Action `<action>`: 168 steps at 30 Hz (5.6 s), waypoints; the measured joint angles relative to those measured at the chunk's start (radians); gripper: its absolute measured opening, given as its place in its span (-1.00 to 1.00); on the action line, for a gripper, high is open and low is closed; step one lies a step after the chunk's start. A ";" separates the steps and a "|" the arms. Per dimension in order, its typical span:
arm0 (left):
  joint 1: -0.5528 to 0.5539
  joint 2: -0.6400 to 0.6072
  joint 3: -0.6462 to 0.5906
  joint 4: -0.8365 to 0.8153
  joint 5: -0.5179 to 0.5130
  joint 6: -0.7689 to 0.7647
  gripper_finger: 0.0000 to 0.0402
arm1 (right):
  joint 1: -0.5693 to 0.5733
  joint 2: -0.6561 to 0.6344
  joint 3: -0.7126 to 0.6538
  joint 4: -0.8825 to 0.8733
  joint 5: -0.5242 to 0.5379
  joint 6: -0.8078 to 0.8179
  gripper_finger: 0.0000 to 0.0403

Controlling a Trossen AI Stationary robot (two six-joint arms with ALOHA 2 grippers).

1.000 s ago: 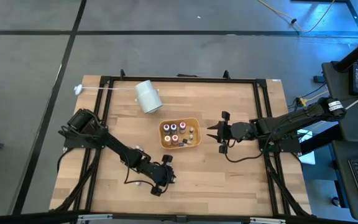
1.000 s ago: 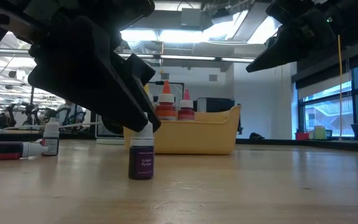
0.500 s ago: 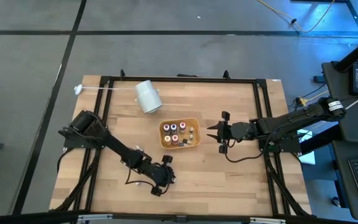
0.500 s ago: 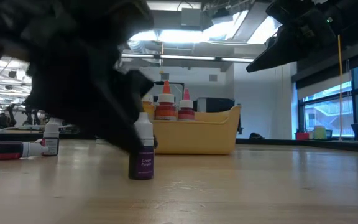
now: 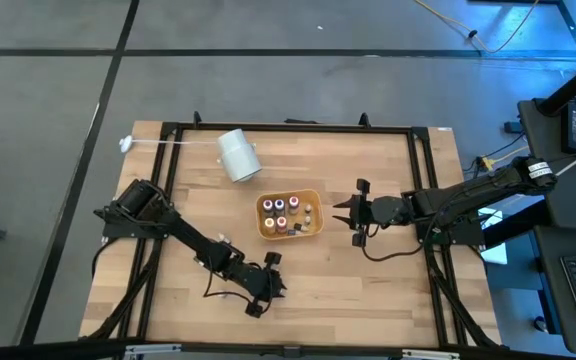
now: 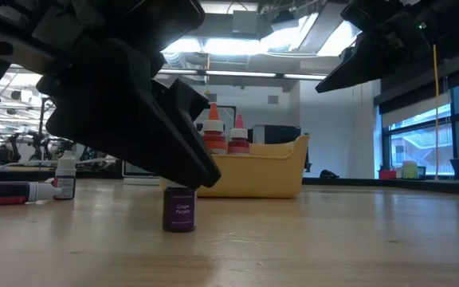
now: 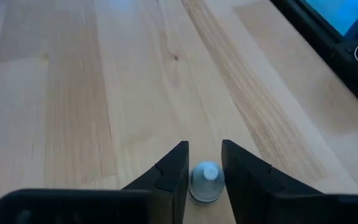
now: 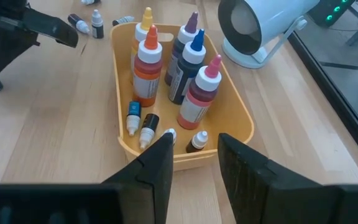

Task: Pick & Place food coloring
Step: Put the small black ink bottle into the yellow bin

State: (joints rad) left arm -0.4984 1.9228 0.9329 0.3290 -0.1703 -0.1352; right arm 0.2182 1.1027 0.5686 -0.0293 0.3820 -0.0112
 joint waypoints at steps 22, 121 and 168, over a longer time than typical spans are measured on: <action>0.082 -0.131 0.001 -0.032 -0.261 0.024 -0.69 | 0.000 0.000 0.000 -0.007 0.002 0.000 -0.36; 0.236 -0.595 0.002 -0.677 -0.002 -0.223 -0.44 | 0.000 0.000 0.000 -0.029 0.000 -0.076 -0.36; 0.089 -0.315 0.000 -1.066 0.015 -0.587 -0.07 | 0.000 0.000 0.000 -0.033 0.001 -0.078 -0.36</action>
State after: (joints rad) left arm -0.4095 1.6077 0.9333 -0.7371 -0.1550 -0.7222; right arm 0.2182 1.1027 0.5686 -0.0624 0.3832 -0.0891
